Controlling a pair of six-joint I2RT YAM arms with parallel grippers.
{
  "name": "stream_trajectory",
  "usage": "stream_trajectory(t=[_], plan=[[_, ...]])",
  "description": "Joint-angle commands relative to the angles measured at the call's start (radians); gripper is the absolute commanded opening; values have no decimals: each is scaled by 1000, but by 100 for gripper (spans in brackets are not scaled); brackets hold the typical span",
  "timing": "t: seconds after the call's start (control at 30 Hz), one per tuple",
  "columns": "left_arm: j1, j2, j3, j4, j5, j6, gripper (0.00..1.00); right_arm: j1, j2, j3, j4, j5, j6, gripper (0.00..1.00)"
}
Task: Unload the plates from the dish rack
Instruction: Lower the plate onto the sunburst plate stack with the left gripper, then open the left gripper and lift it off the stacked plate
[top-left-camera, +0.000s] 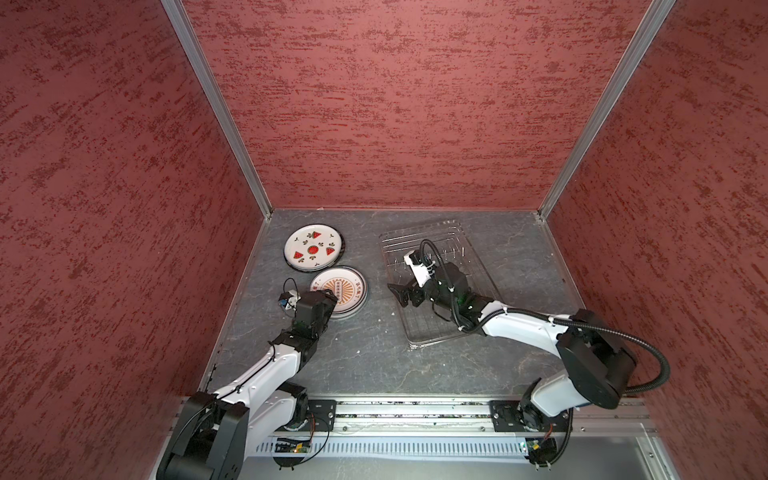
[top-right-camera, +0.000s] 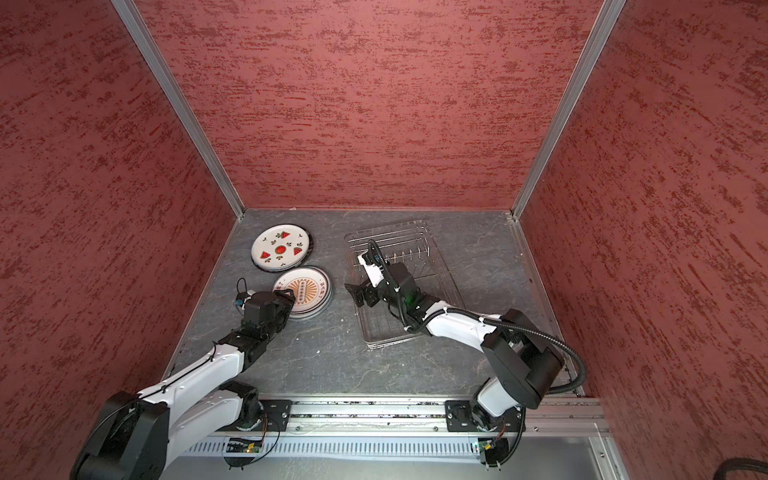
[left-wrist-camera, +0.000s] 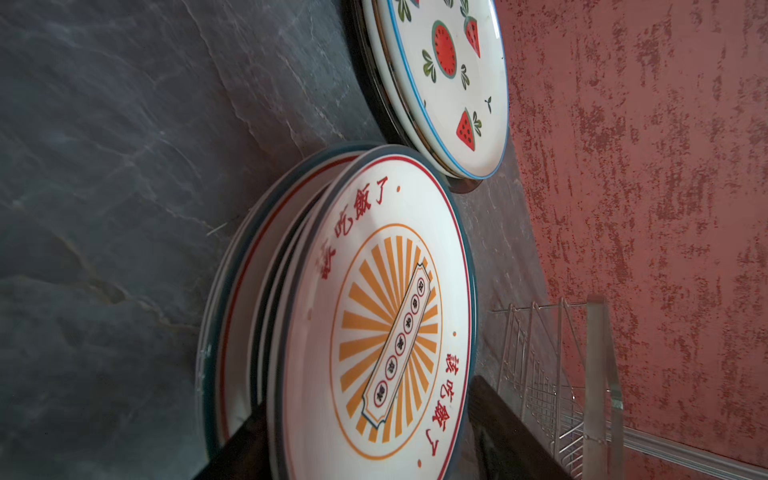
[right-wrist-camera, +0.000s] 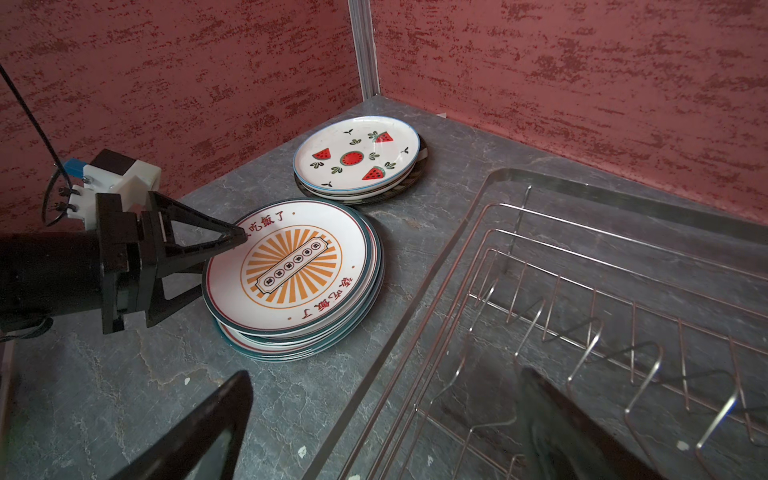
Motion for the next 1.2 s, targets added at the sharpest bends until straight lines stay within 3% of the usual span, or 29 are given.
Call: stream_trajectory(t=[0.0, 0.3, 1.17], plan=[[-17, -11, 27, -41, -84, 16, 67, 9, 0, 32, 2, 24, -29, 99], [-104, -10, 68, -122, -207, 8, 68, 11, 2, 38, -5, 36, -34, 99], [-149, -9, 45, -101, -209, -1, 76, 12, -8, 18, -4, 63, -35, 99]])
